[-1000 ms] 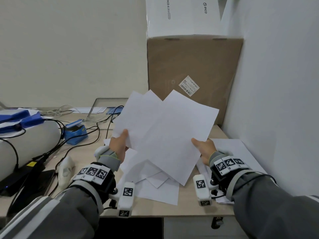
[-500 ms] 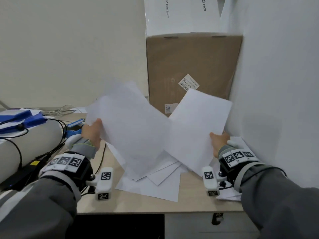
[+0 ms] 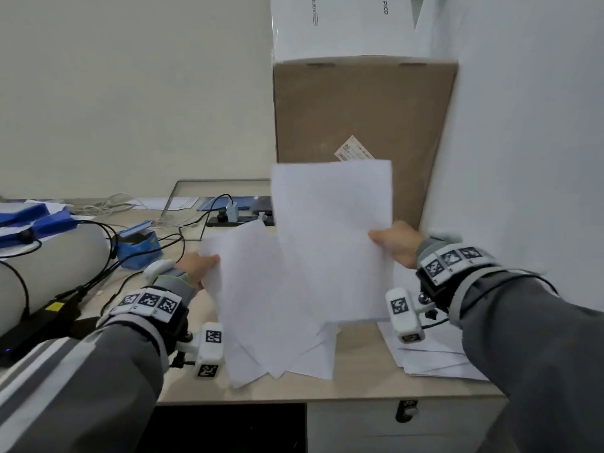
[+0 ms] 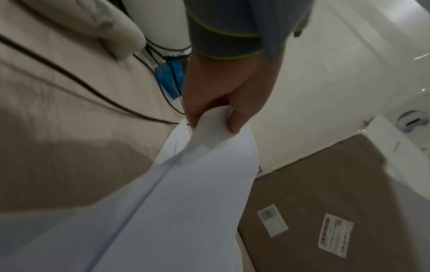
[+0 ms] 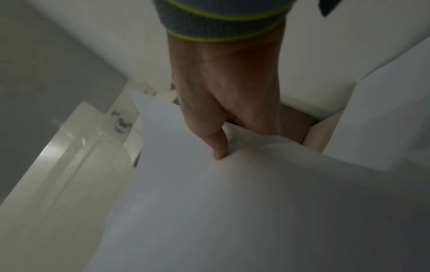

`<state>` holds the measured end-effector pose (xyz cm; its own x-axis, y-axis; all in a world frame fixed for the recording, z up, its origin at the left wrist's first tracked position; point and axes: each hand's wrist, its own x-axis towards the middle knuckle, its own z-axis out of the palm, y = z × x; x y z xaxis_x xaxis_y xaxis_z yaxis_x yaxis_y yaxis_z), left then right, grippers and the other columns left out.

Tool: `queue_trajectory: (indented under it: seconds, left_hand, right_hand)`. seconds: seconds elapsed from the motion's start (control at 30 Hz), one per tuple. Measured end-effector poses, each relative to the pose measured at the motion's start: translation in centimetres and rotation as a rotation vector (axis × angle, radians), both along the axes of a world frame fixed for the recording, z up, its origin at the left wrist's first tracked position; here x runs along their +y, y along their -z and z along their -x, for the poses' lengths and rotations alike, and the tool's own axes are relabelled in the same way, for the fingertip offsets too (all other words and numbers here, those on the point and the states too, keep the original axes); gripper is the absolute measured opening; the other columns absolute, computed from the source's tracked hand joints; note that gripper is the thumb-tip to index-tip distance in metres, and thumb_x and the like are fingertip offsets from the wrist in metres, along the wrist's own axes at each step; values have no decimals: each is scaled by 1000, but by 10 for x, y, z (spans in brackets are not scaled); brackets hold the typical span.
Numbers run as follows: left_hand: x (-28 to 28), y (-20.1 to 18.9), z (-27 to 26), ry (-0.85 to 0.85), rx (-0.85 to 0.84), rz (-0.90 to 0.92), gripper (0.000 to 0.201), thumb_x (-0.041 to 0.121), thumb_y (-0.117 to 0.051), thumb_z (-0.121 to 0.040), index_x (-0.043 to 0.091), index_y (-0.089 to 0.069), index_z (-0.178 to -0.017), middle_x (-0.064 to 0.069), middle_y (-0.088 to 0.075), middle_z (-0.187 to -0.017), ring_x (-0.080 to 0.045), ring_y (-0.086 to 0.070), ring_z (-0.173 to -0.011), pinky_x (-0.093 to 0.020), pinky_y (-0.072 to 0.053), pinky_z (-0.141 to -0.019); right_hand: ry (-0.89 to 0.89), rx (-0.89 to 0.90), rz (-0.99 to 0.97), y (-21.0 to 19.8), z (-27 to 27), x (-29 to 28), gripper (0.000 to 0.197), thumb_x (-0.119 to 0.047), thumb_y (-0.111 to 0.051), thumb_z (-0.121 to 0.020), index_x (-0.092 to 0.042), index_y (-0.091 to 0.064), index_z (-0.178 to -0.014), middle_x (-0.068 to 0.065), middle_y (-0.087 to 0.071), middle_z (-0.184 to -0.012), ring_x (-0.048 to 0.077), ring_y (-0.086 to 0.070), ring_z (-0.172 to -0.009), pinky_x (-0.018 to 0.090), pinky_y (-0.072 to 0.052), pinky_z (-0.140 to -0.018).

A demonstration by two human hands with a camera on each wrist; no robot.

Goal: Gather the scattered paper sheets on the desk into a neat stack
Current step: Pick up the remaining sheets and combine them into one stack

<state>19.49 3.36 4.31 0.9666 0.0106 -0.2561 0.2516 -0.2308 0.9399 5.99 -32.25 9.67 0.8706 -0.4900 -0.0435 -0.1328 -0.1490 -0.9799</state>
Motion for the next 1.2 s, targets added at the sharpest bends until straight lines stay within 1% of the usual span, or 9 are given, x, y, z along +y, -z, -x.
queue_trajectory:
  seconds: [0.07,0.2,0.3,0.43,0.6,0.7,0.83,1.03,1.2]
  left_hand:
    - [-20,-4,13,34,23,100,50,14,-54,-95,-2,-37,-139,-22,-51,-135,-41,-51,-121,-54,-43,-100]
    - [-35,2,21,143,86,315,48,36,-41,-100,3,-45,-135,-16,-55,-132,-35,-54,-116,-49,-44,-92]
    - [-33,13,27,302,152,374,49,52,-40,-95,19,-55,-128,-7,-63,-125,-30,-57,-116,-49,-46,-95]
    - [-33,39,32,398,169,288,31,10,-59,-91,11,-60,-122,-13,-66,-119,-31,-64,-105,-44,-54,-90]
    - [-23,64,-1,109,68,-45,58,3,-72,-72,-3,-54,-127,-22,-63,-119,-42,-60,-108,-54,-48,-97]
    - [-21,61,-7,-15,35,-240,61,5,-71,-78,-1,-46,-133,-21,-56,-131,-39,-54,-121,-48,-45,-103]
    - [-30,62,-3,12,40,-436,55,8,-63,-86,0,-43,-138,-20,-51,-137,-37,-50,-127,-42,-42,-106]
    - [-43,56,-4,-29,42,-213,48,3,-62,-86,0,-48,-132,-22,-55,-133,-38,-53,-123,-38,-46,-91]
    - [-42,61,-3,-55,57,-188,50,3,-64,-82,0,-50,-130,-23,-56,-131,-40,-54,-121,-42,-47,-93]
  right_hand:
    - [-90,99,110,10,-6,17,28,-3,-57,-92,-2,-56,-120,10,-63,-117,26,-59,-102,26,-49,-88]
    - [-201,268,233,42,-33,41,38,-6,-57,-87,2,-57,-125,17,-63,-124,36,-61,-111,46,-48,-100]
    - [-170,313,237,61,-41,55,39,-5,-53,-87,-4,-56,-126,14,-61,-121,35,-59,-113,37,-50,-94]
    - [-192,251,198,86,-57,68,34,-1,-51,-80,2,-62,-112,22,-66,-114,38,-62,-108,48,-51,-96]
    - [-172,237,250,93,-66,69,48,-12,-61,-87,-7,-50,-133,14,-54,-133,28,-53,-120,38,-44,-103]
    - [-216,490,422,98,-66,57,86,-38,-71,-78,-16,-26,-148,9,-37,-149,32,-39,-134,46,-39,-107]
    - [-349,667,609,107,-65,56,90,-43,-72,-74,-13,-26,-146,10,-43,-140,34,-49,-124,44,-45,-100]
    - [-295,626,503,116,-69,54,85,-18,-78,-74,-14,-32,-145,9,-42,-144,33,-46,-126,45,-44,-103]
    - [-281,645,597,124,-66,52,87,-25,-81,-69,-17,-36,-144,5,-44,-143,30,-44,-129,44,-42,-105]
